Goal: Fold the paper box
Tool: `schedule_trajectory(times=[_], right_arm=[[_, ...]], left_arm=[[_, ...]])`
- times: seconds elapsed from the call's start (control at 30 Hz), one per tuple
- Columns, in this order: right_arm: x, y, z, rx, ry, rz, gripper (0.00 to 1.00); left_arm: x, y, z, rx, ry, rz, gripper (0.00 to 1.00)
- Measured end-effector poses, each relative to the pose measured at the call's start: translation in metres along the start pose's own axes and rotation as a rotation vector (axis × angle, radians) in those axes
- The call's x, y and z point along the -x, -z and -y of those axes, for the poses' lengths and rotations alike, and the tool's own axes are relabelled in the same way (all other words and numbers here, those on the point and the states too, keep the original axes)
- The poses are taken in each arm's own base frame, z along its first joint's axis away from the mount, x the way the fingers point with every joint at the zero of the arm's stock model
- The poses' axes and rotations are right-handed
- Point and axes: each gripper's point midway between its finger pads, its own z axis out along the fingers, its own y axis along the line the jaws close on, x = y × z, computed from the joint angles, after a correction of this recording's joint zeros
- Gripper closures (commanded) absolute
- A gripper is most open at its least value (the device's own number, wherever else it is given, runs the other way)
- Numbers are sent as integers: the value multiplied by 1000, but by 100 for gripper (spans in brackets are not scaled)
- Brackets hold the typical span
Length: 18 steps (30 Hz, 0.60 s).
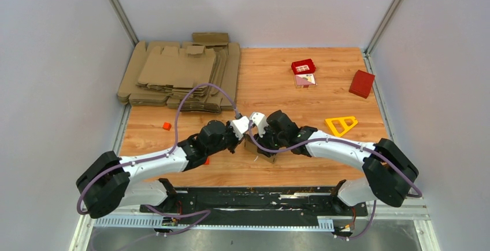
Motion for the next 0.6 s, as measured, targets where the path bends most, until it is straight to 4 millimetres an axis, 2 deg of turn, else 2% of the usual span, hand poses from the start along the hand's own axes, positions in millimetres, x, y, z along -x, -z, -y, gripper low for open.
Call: schedule_trajectory(times=[0.1,0.17,0.27,0.33,0.4,0.6], right_arm=[[0,0,0,0,0,0,79],[1,0,0,2,1,0,80],[0,-1,0,4,2,0,80],[1,-1,-1,6,3,-1,80],[1,-2,-1,8,3,-1,80],[2,-2,-1,12,4,0,80]], left_arm=[[-1,1,-2,9,-6,-5,98],[-2,3,-3,14,-9,-11,94],[-2,4,-6,27,-15,-14,69],[-1,4,-7,28,-19,-11,64],[0,5,-6,18,-16,-7,63],[2,4,-4,-3,9,12,72]])
